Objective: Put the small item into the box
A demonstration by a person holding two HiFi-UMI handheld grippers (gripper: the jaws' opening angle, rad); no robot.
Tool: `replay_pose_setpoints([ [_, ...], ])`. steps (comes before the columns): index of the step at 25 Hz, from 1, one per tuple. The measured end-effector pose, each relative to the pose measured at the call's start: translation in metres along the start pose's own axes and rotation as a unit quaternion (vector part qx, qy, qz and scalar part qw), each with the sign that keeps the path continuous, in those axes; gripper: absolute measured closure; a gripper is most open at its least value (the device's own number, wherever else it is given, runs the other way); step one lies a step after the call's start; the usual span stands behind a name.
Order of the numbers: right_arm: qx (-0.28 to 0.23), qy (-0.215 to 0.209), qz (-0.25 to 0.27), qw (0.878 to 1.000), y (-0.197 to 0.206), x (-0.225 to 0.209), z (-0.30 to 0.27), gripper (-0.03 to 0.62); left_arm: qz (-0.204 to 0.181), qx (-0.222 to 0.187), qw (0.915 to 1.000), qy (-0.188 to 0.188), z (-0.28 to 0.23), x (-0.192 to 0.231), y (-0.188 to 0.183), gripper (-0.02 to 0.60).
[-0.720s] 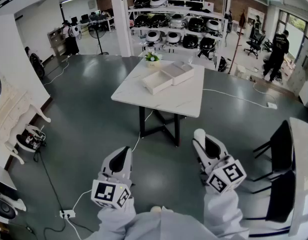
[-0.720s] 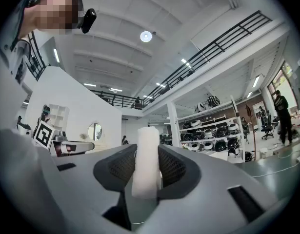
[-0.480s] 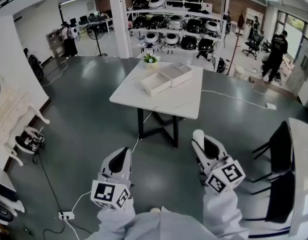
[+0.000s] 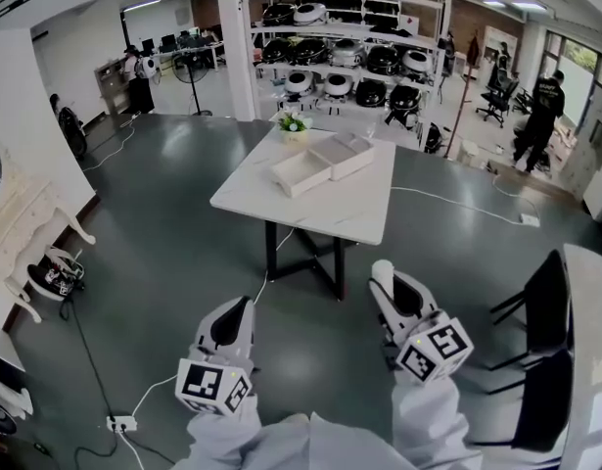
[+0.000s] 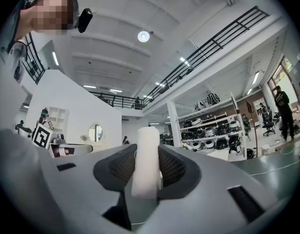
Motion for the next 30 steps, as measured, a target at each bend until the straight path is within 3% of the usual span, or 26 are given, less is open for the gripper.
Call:
replay_pose_setpoints([
  [13, 0.017, -0.034, -0.007, 0.999, 0.008, -0.028, -0.054, 0.474, 0.016, 0.019, 0.9991, -0.034, -0.027, 0.02, 0.014, 0.583],
  [30, 0.043, -0.023, -0.025, 0.999, 0.002, -0.109, -0.217, 0.474, 0.024, 0.036, 0.9991, 0.002, -0.197, 0.128, 0.006, 0.583],
])
Point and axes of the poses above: the fingertips, and each gripper's own axes: z backward along the fingers, x to its left, y out of its underside, the point moved 10 cm from there along z, backward along the fingers, and after that the axes turned 9 degrees about x, right-handed, at the moved point
